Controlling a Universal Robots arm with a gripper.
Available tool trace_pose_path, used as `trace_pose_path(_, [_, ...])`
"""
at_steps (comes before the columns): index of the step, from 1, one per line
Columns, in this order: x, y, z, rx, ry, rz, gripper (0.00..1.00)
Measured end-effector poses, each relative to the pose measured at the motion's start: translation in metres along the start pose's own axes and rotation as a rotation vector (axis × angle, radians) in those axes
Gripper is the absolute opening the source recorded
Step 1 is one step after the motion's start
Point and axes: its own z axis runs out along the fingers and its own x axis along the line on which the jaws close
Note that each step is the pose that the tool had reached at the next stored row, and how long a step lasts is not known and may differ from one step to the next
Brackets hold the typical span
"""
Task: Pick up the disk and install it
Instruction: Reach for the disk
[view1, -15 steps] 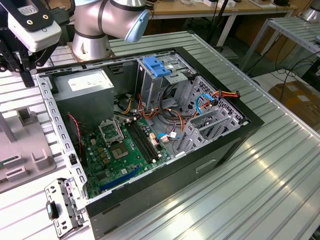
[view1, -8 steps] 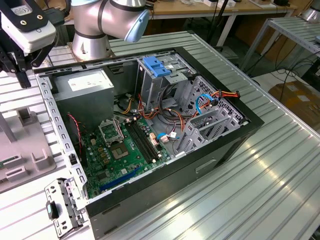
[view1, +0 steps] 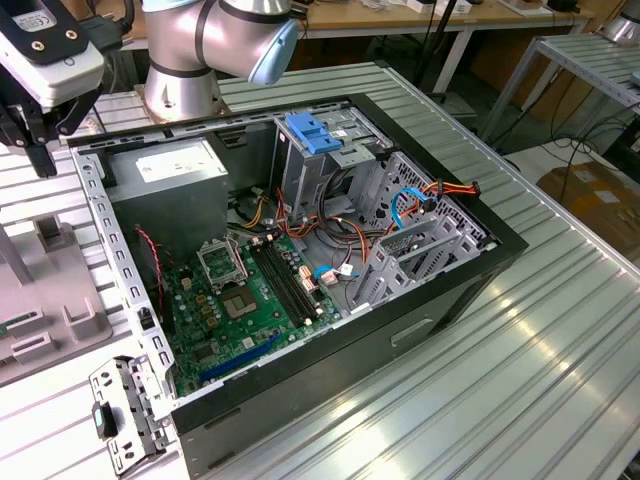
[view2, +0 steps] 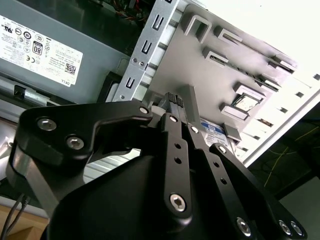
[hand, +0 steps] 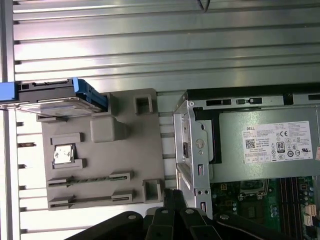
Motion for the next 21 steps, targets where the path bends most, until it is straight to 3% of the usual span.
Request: trace_pose_path(21, [0.0133,-0.001,-0.0003,-0.0001,-0.0001,0.0,0.11])
